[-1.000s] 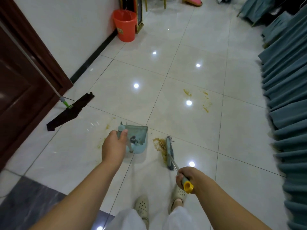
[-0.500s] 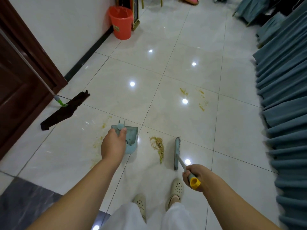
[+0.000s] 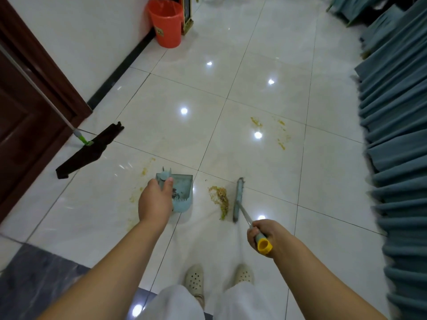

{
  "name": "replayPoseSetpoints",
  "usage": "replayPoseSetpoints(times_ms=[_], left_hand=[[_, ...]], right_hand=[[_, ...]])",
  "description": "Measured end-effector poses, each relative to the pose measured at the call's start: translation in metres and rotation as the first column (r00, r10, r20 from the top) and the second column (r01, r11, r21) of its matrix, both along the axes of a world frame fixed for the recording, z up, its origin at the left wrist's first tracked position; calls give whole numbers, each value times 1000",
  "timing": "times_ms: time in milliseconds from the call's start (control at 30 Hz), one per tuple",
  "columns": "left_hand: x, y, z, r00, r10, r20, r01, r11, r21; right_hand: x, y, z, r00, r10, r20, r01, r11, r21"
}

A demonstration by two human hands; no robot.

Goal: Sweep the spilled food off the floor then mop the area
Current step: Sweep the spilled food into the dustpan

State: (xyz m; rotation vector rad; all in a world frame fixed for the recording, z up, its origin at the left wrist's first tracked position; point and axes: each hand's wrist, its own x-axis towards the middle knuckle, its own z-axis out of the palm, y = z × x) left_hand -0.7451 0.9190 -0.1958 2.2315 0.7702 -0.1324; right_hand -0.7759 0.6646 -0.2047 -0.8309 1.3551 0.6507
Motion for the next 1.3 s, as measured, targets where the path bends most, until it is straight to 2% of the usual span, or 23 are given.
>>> replayPoseSetpoints(times_ms=[233,533,700,800,1067,1267,1300], left_hand=[[8,3,3,1000,26,-10,-26,1000,-9],[23,-31,5,1000,16,-5,-16,1000,24],[27,-54,10,998,56,7,-57,998,34],[26,-68,10,996,90,7,-90,995,41],[3,-91,2,979,203,25,-204,978,52],[-28,-108,-9,948,317,17,-317,947,47],[-33,-112,-10,947,322,13,-322,945,48]], right_hand=[[9,-26,-24,976,195,-97,-211,959,-192],[16,-60,-16,946,313,-88,-318,947,-43],[34,-78,-11,915,397,-76,-403,911,-83],[52,-92,-14,838,535,-107,-545,826,-143],[95,-111,-32,528,830,-182,-837,471,-279],[102,-116,-48,248,943,-220,-949,192,-249],[100,-120,-46,232,942,-243,-956,174,-236]])
